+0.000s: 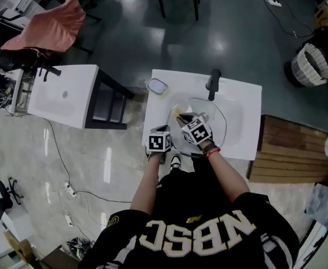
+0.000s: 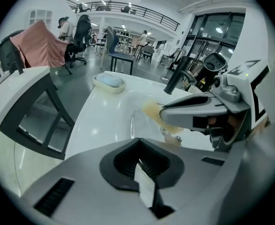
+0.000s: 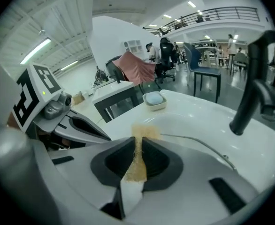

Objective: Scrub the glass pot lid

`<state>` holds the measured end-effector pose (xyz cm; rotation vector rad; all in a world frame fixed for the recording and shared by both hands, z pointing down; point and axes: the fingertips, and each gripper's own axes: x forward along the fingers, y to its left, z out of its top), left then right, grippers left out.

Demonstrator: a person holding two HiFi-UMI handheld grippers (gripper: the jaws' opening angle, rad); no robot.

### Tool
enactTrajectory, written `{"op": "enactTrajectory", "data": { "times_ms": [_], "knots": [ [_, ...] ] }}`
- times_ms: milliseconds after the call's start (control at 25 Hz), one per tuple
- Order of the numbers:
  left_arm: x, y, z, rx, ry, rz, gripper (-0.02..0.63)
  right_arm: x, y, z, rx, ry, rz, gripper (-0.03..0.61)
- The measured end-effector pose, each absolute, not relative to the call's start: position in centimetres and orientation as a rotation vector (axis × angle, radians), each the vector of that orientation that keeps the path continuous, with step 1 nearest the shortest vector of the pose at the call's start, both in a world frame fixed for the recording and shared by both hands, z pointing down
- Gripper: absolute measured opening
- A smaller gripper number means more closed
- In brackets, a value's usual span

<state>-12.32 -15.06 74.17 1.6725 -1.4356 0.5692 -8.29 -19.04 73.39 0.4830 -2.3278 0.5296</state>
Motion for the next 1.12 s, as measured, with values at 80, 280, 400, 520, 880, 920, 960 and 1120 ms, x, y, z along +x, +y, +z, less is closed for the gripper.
{"op": "enactTrajectory", "data": {
  "times_ms": [80, 280, 400, 520, 880, 920, 960, 1120],
  "knots": [
    [-12.6, -15.1, 74.7, 1.653, -1.437, 0.568, 0.014, -9.4, -18.8, 74.0, 0.430, -2.318, 0.508, 0.054],
    [-12.6, -14.9, 75.7, 1.630, -1.405, 0.594, 0.014, -10.9, -18.7, 75.9, 0.328, -2.284, 0.428, 0.052],
    [-12.6, -14.8, 76.0, 1.632, -1.374, 0.629, 0.014, -11.1, -18.2, 77.5, 0.274, -2.233, 0.393, 0.049],
    [-12.5, -14.8, 76.1, 1.636, -1.353, 0.637, 0.014, -11.3, -18.6, 78.5, 0.273, -2.219, 0.366, 0.049],
    [-12.7, -14.6, 76.0, 1.605, -1.320, 0.621, 0.014, -8.4, -23.4, 79.5, 0.436, -2.135, 0.255, 0.048],
    [-12.8, -14.6, 76.1, 1.599, -1.321, 0.619, 0.014, -7.5, -24.2, 79.5, 0.472, -2.114, 0.243, 0.048],
    [-12.8, -14.6, 76.1, 1.600, -1.321, 0.623, 0.014, -6.6, -24.9, 79.7, 0.511, -2.092, 0.234, 0.048],
    [-12.5, -14.5, 76.1, 1.633, -1.306, 0.672, 0.014, -2.7, -26.6, 80.0, 0.622, -2.010, 0.225, 0.048]
  ]
}}
